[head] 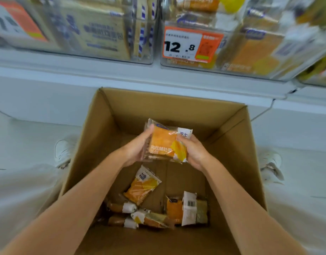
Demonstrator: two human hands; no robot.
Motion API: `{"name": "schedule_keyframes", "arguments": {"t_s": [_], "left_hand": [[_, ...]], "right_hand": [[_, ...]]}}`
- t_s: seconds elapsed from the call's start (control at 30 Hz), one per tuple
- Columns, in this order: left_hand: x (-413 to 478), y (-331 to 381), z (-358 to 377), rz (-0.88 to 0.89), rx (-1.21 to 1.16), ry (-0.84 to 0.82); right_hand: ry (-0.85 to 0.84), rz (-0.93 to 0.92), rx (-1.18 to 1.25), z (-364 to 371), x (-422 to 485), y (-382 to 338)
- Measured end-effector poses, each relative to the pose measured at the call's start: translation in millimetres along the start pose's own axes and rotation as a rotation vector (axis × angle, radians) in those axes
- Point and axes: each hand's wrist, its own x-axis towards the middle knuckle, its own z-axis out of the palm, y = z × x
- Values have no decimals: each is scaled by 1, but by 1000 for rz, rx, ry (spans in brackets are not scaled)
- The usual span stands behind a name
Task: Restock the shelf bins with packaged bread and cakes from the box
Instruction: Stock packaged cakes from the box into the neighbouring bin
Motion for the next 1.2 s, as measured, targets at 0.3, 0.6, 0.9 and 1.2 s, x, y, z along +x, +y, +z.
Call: {"name": "schedule_keyframes", "arguments": {"t_s": [0.3,0.6,0.9,1.2], "left_hand": [[-89,98,57,367,183,57],[-82,248,94,1179,767,692],[-5,304,74,1137,1595,1063],[-2,302,73,1203,1591,1080]], "right_hand": [[-182,-197,-63,-8,-121,-107],[38,-617,22,-54,-167,-252],[201,-603,-26,-87,-85,-363],[394,-826,-370,-77,17,-434]]}}
